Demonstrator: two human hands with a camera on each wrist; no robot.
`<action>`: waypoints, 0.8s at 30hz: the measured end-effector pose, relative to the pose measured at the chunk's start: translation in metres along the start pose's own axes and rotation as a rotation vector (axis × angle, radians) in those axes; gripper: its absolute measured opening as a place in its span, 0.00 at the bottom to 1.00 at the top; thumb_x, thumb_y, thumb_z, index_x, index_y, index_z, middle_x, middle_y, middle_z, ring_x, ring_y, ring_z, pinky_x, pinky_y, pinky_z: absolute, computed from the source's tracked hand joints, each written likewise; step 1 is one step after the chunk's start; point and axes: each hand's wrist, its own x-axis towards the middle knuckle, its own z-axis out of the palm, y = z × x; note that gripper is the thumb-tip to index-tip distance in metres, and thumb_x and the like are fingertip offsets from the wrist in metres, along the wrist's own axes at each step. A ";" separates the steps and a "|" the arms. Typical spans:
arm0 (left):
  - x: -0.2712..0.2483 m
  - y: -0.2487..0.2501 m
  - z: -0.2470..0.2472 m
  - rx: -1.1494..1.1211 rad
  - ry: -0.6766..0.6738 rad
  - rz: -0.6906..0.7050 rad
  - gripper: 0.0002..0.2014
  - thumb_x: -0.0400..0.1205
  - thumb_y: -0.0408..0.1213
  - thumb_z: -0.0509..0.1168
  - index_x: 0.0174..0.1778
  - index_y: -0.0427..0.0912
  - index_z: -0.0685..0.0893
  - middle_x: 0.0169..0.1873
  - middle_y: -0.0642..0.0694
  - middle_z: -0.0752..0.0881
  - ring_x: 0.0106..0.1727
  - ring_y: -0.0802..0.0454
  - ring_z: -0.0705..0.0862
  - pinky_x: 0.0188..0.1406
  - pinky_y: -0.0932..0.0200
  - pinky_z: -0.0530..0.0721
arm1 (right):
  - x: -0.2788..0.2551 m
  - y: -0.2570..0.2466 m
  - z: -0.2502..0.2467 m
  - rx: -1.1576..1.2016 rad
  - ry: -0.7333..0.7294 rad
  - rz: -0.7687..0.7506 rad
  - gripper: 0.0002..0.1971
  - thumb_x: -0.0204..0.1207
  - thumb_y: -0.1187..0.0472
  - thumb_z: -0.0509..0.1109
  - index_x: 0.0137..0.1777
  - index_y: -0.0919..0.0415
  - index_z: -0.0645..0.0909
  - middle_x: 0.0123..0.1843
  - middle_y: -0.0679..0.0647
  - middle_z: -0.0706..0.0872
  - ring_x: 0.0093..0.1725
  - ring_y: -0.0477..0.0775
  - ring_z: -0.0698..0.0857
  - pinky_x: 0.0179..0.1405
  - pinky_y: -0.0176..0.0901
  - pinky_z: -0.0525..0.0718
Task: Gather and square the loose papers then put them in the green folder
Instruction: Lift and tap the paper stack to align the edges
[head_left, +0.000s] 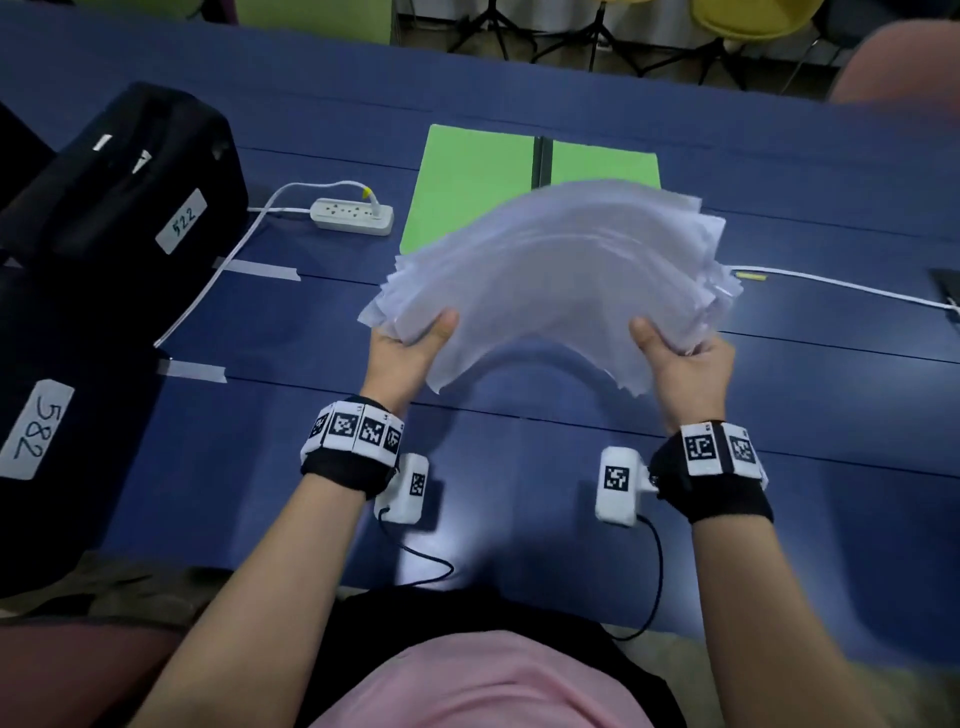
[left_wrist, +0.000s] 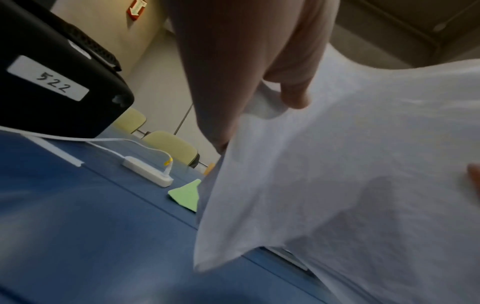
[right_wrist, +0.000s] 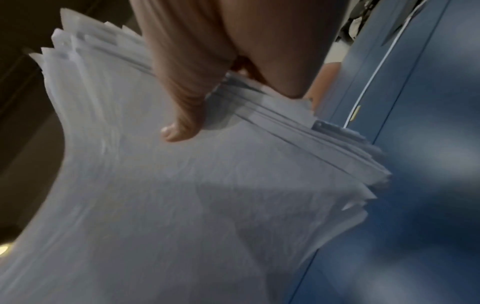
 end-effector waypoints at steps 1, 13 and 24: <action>-0.001 -0.003 -0.003 -0.013 -0.003 -0.015 0.13 0.75 0.29 0.73 0.49 0.51 0.84 0.42 0.61 0.91 0.44 0.70 0.88 0.44 0.73 0.84 | -0.002 0.006 -0.002 -0.036 -0.011 0.028 0.13 0.68 0.69 0.78 0.50 0.76 0.85 0.29 0.33 0.87 0.33 0.30 0.84 0.37 0.26 0.82; 0.019 -0.017 -0.017 0.107 -0.059 -0.113 0.19 0.69 0.29 0.78 0.55 0.45 0.85 0.48 0.52 0.89 0.43 0.65 0.89 0.41 0.69 0.85 | -0.006 0.056 -0.024 -0.143 -0.122 0.345 0.16 0.68 0.74 0.76 0.56 0.67 0.83 0.53 0.59 0.87 0.32 0.29 0.86 0.57 0.47 0.83; 0.014 -0.007 -0.006 -0.004 0.086 -0.014 0.12 0.70 0.50 0.77 0.44 0.49 0.89 0.54 0.48 0.89 0.56 0.54 0.87 0.59 0.58 0.83 | 0.003 0.028 -0.011 -0.105 -0.096 0.132 0.15 0.66 0.70 0.79 0.54 0.65 0.86 0.37 0.37 0.91 0.40 0.36 0.89 0.43 0.33 0.85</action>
